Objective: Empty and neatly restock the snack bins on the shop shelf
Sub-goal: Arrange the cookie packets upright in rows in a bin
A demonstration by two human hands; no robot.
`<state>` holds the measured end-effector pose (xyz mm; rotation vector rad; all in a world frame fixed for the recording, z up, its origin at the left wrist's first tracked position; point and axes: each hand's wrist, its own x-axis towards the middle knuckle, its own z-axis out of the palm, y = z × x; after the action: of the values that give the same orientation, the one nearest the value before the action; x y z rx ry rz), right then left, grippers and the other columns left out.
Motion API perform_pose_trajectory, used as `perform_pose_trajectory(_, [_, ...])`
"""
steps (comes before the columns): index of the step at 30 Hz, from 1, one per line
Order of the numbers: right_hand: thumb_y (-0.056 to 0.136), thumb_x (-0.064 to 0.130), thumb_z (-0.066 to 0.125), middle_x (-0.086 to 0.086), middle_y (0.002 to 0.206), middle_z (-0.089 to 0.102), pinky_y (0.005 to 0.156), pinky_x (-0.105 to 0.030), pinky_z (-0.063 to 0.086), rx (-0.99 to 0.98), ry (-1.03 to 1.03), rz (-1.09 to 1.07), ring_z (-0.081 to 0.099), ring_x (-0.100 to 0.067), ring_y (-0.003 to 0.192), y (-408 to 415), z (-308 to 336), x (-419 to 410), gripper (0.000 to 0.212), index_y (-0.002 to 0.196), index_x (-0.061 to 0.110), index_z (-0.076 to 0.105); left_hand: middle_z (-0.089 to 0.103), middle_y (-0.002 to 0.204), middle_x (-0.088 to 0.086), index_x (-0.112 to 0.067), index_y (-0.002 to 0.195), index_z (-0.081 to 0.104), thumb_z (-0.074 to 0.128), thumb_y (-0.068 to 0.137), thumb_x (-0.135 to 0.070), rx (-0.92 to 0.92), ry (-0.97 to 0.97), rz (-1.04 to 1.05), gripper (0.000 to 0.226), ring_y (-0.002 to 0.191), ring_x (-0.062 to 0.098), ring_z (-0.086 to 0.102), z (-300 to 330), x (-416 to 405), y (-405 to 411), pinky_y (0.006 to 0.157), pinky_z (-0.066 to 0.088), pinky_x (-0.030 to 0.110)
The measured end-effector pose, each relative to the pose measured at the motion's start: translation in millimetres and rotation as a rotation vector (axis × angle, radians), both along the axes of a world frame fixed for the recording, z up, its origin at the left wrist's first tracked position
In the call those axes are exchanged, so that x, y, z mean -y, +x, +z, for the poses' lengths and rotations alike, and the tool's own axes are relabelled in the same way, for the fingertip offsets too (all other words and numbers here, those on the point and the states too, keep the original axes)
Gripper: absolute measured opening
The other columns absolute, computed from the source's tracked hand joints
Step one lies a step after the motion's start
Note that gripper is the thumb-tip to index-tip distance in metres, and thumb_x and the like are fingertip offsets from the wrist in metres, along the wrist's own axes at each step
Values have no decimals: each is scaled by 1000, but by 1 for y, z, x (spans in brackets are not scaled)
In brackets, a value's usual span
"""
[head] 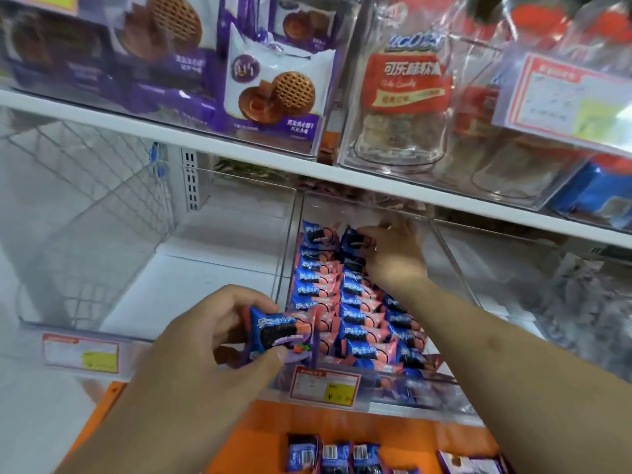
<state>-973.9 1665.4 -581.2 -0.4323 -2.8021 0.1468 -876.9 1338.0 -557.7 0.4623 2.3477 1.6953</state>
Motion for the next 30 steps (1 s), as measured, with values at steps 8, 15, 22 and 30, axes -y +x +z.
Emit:
perform_pose_trajectory(8, [85, 12, 72, -11, 136, 56, 113, -37, 42, -60, -50, 135, 47, -31, 133, 81, 38, 13, 63, 146, 23, 59, 75, 96, -25, -47, 97, 67, 88, 77, -23, 6, 33, -23, 38, 93, -8, 70, 10, -8, 11, 67, 52, 6])
perform_pose_trajectory(15, [95, 23, 70, 0, 149, 50, 111, -19, 22, -119, -144, 46, 37, -19, 139, 191, 31, -16, 59, 151, 21, 50, 76, 95, -15, -37, 98, 72, 85, 82, -14, 37, 85, -39, 31, 90, 3, 75, 20, -18, 29, 61, 51, 10])
perform_pose_trajectory(22, [102, 39, 60, 25, 161, 34, 124, -23, 23, -93, -347, 157, 27, 6, 147, 214, 11, -43, 65, 160, 45, 32, 73, 95, -23, -44, 98, 74, 91, 76, -21, -64, -39, -93, 36, 93, 2, 70, 24, -44, 45, 78, 53, 20])
perform_pose_trajectory(30, [102, 43, 58, 25, 159, 40, 123, -29, 29, -146, -403, 240, 33, 2, 147, 211, 10, -58, 57, 157, 43, 40, 72, 84, -6, -35, 90, 70, 93, 75, -18, -253, -141, -30, 32, 72, 8, 66, 15, -161, -31, 77, 61, 43])
